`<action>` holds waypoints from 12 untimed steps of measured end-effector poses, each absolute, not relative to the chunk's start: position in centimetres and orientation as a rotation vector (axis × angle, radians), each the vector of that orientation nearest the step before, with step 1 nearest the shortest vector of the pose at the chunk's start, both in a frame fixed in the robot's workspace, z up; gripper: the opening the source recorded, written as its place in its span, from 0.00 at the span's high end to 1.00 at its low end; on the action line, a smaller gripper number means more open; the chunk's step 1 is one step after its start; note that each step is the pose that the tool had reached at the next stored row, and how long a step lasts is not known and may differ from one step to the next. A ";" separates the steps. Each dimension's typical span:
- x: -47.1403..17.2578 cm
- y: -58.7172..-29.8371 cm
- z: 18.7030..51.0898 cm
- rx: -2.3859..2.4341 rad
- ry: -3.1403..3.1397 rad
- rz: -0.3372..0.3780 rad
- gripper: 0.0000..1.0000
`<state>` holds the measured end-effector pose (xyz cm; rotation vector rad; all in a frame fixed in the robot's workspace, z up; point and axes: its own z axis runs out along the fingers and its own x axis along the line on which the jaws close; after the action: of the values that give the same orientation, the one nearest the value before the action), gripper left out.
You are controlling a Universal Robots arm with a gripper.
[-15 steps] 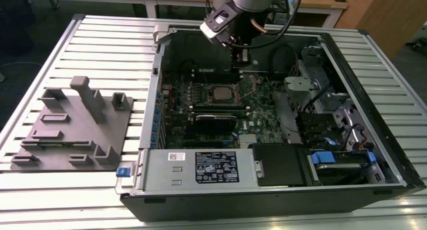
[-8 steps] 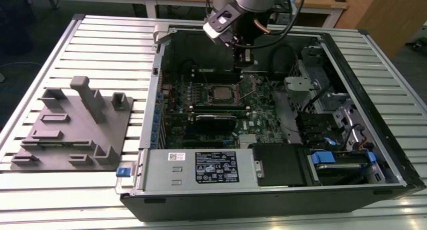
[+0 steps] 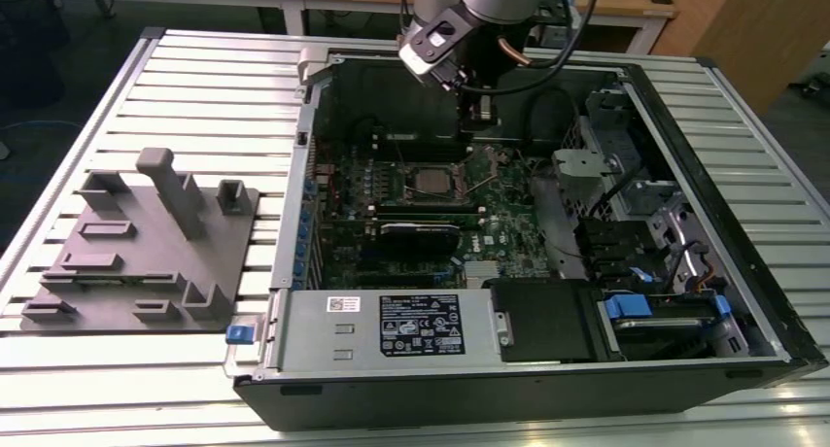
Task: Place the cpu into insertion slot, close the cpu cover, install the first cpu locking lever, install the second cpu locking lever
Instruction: 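Close the cpu cover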
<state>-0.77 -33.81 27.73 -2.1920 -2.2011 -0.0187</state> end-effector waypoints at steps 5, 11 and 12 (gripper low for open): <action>-0.7 -33.8 27.7 -2.192 -2.201 -0.019 0.89; -0.4 -33.8 27.7 -2.192 -2.201 -0.019 0.89; -0.4 -33.8 27.7 -2.192 -2.201 -0.019 0.89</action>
<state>-0.39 -33.81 27.73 -2.1920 -2.2011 -0.0188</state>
